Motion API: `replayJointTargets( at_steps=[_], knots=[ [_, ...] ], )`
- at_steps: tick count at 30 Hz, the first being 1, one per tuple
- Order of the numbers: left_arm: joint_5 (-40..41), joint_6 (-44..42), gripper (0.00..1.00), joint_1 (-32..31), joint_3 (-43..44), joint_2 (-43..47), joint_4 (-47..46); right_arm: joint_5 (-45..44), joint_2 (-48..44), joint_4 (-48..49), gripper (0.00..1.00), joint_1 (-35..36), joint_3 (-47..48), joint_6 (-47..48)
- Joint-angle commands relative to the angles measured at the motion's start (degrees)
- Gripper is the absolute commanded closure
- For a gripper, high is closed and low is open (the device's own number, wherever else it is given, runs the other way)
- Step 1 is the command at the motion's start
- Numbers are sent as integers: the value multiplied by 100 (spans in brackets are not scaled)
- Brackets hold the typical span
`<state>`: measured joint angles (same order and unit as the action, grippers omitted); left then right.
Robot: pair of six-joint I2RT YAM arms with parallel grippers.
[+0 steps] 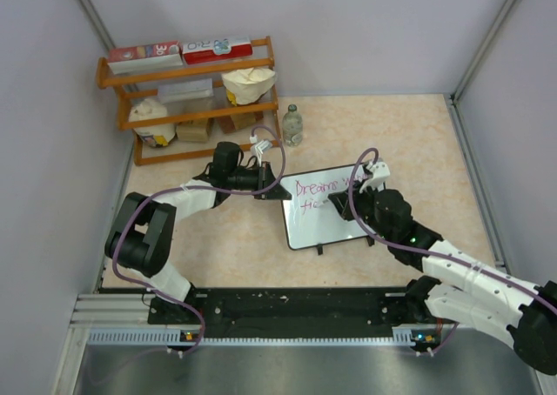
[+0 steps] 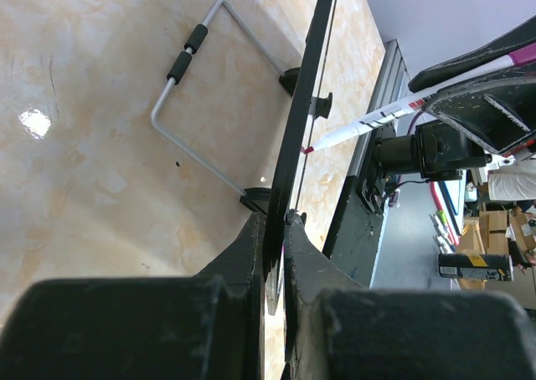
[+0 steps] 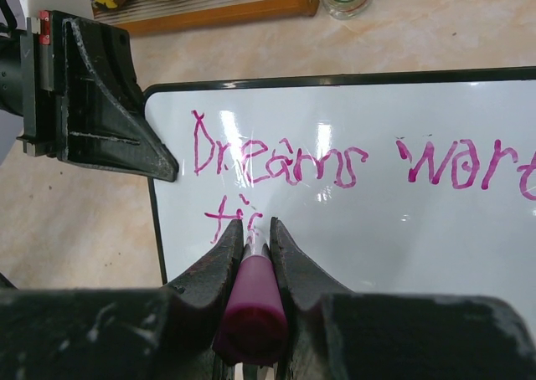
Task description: Write a sentence on the whiteboard
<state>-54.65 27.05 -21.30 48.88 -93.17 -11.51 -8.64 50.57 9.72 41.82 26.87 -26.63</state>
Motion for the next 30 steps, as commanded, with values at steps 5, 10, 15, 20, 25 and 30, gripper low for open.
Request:
replayJointTargets(
  at_steps=[5,10,15,20,25,30],
  knots=[
    [763,-288,100,47,104,-26,166,-445,-38,-23,100,-51,99,123],
    [763,-288,100,47,104,-18,158,-480,15,92,100,-60,204,123],
    [763,-288,100,47,104,-17,175,-480,41,92,100,-60,248,123],
    [763,-297,100,47,104,0,184,-402,24,-40,100,-60,205,123],
    [772,-297,100,47,104,-9,184,-278,-82,-172,100,-60,90,132],
    [772,-297,100,47,104,0,184,-173,-178,-286,100,-60,-24,132]
  ],
)
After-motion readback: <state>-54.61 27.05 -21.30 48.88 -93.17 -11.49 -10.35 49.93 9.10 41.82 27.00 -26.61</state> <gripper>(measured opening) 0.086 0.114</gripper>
